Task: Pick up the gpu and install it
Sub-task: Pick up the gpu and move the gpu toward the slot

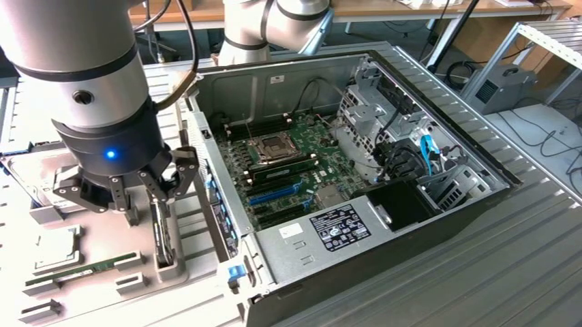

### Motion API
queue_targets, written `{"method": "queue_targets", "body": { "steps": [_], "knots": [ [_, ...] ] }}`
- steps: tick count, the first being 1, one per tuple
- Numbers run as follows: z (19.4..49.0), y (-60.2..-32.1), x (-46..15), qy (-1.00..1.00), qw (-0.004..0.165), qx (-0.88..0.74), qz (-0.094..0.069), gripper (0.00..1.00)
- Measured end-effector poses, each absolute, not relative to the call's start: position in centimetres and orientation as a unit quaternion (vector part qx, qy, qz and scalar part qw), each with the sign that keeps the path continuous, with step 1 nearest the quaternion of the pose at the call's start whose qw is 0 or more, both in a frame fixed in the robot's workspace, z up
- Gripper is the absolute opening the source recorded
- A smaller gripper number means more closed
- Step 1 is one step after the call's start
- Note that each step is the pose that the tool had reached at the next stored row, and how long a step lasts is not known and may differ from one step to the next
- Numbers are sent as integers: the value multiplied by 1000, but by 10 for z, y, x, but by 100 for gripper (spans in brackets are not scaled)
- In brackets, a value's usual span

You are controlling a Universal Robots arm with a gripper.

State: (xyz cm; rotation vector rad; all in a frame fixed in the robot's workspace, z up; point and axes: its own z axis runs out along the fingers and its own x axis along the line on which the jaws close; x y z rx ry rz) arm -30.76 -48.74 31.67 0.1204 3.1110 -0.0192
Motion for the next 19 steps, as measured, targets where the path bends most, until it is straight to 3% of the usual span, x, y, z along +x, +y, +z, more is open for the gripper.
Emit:
{"method": "queue_targets", "body": {
  "steps": [19],
  "knots": [
    [313, -487, -309, 999, 14, 39, -6, 42]
  ]
}}
